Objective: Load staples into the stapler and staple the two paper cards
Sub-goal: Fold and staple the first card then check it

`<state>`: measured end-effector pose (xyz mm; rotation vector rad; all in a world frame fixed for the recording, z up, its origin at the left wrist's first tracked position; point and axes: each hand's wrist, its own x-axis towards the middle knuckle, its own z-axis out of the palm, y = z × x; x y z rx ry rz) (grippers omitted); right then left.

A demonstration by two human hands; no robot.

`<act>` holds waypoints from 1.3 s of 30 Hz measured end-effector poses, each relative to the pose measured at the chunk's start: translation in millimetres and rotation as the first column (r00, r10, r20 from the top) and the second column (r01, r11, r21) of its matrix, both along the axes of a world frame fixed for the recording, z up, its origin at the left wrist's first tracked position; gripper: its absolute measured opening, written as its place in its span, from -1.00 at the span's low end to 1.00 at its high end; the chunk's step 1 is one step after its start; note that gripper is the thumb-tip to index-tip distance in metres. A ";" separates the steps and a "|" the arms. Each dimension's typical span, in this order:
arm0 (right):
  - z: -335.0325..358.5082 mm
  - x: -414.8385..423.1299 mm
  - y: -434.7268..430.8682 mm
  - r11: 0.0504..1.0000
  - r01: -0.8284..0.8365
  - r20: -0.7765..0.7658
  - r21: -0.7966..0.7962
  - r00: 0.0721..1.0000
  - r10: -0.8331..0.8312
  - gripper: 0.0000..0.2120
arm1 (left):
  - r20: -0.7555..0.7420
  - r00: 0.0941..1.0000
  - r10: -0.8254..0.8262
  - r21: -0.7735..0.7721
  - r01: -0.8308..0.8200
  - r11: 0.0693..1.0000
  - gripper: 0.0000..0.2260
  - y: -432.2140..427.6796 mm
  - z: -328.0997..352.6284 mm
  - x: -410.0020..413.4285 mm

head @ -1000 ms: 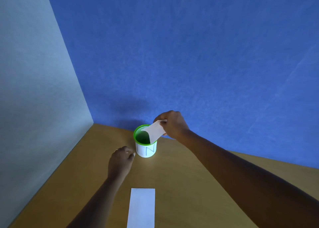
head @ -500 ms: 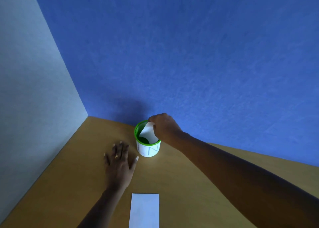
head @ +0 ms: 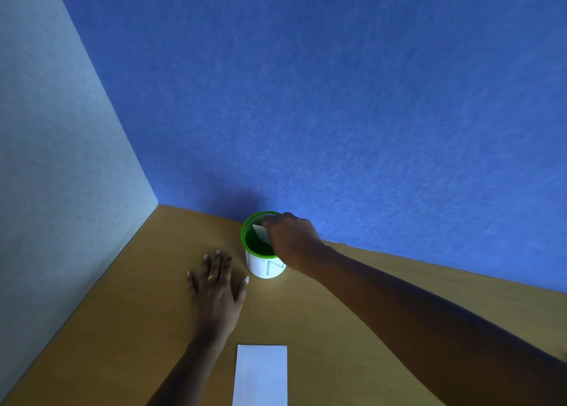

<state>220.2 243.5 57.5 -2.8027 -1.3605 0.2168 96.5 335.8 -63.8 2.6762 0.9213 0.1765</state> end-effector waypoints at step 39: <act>-12.9 -19.0 -52.3 0.924 0.060 0.055 0.378 0.995 -0.088 -0.65 | 0.118 0.993 0.011 -0.014 -0.009 1.000 -0.54 5.9 -7.2 -3.8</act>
